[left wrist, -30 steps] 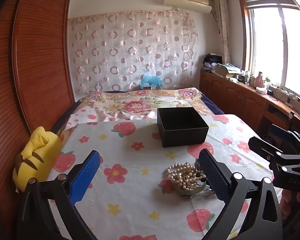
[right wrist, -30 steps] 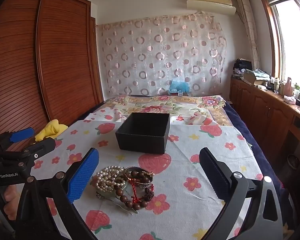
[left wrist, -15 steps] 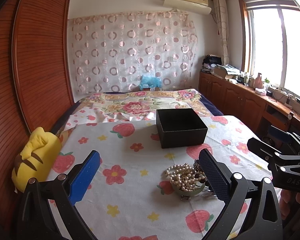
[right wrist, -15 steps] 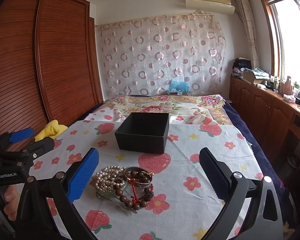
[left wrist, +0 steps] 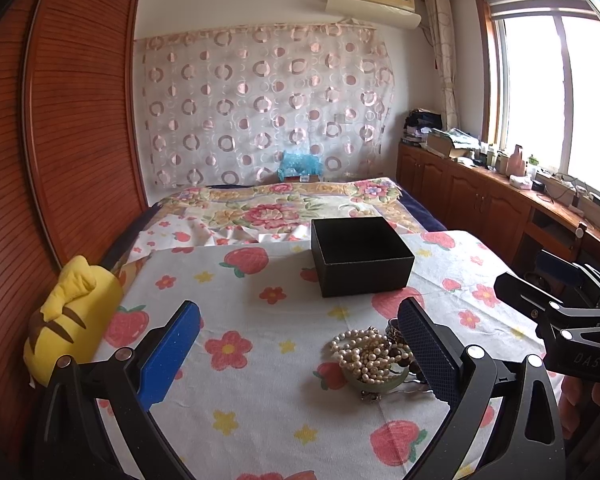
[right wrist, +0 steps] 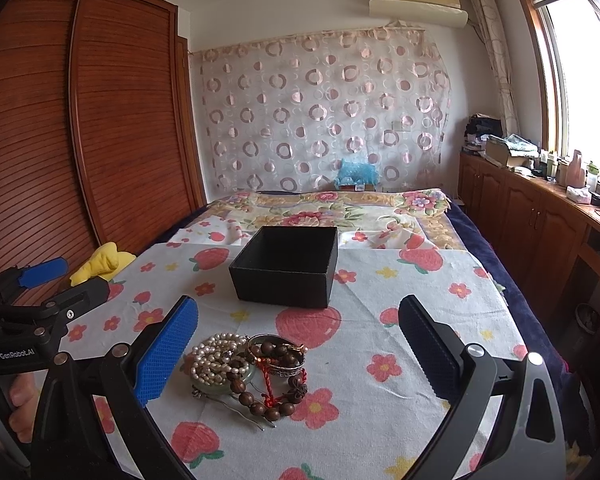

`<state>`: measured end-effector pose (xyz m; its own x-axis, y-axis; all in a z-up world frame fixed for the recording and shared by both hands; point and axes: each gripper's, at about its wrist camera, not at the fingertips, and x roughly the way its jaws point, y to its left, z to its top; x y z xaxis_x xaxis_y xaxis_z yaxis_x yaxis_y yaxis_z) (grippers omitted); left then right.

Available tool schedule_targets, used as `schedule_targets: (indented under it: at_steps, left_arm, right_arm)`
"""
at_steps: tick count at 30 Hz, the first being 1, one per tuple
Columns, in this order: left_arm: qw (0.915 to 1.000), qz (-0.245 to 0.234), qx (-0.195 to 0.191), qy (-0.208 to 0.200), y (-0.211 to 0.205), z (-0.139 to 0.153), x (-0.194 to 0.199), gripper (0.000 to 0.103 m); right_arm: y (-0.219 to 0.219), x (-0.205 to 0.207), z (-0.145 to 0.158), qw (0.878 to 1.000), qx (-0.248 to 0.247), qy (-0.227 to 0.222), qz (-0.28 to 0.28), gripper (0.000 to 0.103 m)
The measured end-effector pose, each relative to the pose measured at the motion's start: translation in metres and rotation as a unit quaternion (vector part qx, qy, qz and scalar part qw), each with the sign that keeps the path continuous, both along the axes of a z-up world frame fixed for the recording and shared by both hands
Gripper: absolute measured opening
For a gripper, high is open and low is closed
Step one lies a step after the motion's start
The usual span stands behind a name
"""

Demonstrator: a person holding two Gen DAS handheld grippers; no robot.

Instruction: Organize jewelry

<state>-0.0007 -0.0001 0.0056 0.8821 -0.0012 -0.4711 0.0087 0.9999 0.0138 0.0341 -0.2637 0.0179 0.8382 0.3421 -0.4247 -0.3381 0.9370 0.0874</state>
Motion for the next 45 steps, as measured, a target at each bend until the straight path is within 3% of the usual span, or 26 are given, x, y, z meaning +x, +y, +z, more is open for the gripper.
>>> schedule_targets:
  at_steps: [45]
  left_arm:
    - [1.0000,0.000,-0.001,-0.001,-0.0051,0.0016,0.0003,0.095]
  right_arm:
    - [-0.0031,-0.0011,-0.0005,1.000,0.007,0.002,0.001,0.101]
